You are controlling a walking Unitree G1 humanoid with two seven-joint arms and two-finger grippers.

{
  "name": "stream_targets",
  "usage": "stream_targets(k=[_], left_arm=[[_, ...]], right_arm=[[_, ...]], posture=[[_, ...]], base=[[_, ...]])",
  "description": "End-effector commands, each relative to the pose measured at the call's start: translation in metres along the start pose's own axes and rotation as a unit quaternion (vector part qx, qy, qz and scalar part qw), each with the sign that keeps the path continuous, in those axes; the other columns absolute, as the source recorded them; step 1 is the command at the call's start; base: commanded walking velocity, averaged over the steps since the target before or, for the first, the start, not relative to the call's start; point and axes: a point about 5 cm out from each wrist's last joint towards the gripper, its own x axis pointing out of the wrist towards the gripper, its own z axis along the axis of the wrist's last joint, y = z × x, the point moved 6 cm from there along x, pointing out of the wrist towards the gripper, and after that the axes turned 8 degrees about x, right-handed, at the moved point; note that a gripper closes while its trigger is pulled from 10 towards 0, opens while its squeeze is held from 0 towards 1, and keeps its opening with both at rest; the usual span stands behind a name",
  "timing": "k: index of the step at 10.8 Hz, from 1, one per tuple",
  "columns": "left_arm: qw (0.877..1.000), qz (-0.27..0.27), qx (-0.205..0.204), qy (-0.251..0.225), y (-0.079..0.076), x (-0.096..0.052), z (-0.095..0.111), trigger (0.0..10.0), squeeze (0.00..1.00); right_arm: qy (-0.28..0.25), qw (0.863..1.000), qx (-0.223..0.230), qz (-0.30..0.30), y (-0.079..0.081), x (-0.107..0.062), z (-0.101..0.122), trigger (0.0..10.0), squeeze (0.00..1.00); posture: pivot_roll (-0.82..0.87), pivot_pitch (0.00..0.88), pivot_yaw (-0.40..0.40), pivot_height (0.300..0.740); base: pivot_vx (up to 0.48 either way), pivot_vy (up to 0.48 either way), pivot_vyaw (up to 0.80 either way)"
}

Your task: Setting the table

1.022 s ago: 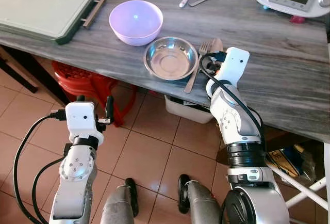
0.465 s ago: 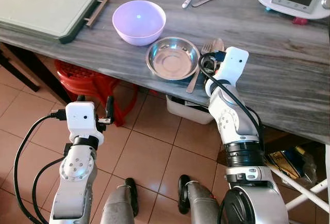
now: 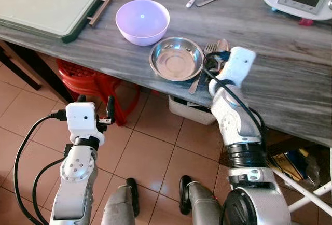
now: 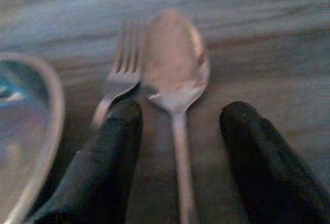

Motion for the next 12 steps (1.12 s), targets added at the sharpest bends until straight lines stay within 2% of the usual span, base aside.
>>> stream_targets(k=[1,3,5,6,8,10,11,12], left_arm=[[1.0,-0.002,0.002,0.006,-0.001,-0.002,-0.004,10.0,0.0],[1.0,-0.001,0.001,0.004,-0.001,-0.001,-0.003,10.0,0.0],[1.0,0.001,0.002,0.0,0.0,0.0,-0.002,10.0,0.0],[1.0,0.001,0.002,-0.001,0.0,0.001,-0.002,10.0,0.0],[1.0,0.006,-0.001,-0.002,0.001,0.002,-0.003,10.0,0.0],[1.0,0.025,-0.002,-0.006,0.003,0.01,-0.001,10.0,0.0],[0.999,0.032,-0.004,-0.004,0.004,0.012,-0.001,10.0,0.0],[0.999,0.05,-0.001,0.0,0.008,0.018,0.0,10.0,0.0]], right_arm=[[-0.002,1.0,0.007,-0.005,-0.003,-0.001,-0.004,10.0,1.0],[-0.015,1.0,0.015,0.0,-0.001,0.0,0.0,10.0,1.0],[-0.053,0.998,0.032,0.03,0.009,0.0,0.014,10.0,1.0],[-0.077,0.996,0.018,0.045,0.014,-0.002,0.024,10.0,1.0],[-0.182,0.979,-0.063,0.071,0.012,-0.02,0.061,10.0,1.0],[-0.189,0.972,-0.125,0.068,-0.017,-0.035,0.056,10.0,0.96],[-0.189,0.97,-0.138,0.067,-0.023,-0.038,0.054,10.0,0.96],[-0.182,0.966,-0.168,0.067,-0.037,-0.049,0.047,10.0,0.84]], posture=[[-0.01,0.294,-0.013,0.74],[-0.01,0.29,-0.012,0.74],[0.0,0.282,-0.01,0.74],[-0.01,0.276,-0.009,0.74],[-0.01,0.235,-0.012,0.74],[-0.02,0.209,-0.022,0.74],[-0.02,0.204,-0.02,0.74],[-0.03,0.199,-0.014,0.74]], base=[[0.0,0.0,0.0],[0.0,0.0,0.0],[0.0,0.0,0.0],[0.0,0.0,0.0],[0.0,0.0,0.0],[0.0,0.0,0.0],[0.0,0.0,0.0],[0.0,0.0,0.0]])
